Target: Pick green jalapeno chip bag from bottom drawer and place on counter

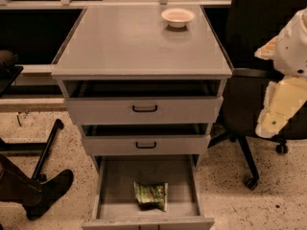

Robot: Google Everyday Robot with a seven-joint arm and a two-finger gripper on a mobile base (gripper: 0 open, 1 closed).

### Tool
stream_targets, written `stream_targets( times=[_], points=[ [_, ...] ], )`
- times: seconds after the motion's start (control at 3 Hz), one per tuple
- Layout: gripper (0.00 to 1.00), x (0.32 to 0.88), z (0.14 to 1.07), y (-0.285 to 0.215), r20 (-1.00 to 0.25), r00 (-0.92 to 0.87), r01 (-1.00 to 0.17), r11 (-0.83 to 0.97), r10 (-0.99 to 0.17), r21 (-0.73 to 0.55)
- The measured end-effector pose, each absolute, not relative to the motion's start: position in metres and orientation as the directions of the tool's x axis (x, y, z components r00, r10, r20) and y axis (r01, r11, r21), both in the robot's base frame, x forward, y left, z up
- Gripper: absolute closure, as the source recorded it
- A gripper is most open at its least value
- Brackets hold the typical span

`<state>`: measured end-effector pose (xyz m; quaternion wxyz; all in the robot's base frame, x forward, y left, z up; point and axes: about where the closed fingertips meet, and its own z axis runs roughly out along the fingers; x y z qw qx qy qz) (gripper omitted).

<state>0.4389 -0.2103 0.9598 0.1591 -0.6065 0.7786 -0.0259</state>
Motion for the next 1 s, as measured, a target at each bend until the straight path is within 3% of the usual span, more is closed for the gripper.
stream_targets(
  times=[0.67, 1.0],
  points=[
    [0.0, 0.443, 0.844, -0.167, -0.295, -0.201, -0.951, 0.258, -0.934, -0.168],
    [0.0, 0.455, 0.833, -0.161, -0.322, -0.196, -0.937, 0.273, -0.926, -0.216]
  ],
)
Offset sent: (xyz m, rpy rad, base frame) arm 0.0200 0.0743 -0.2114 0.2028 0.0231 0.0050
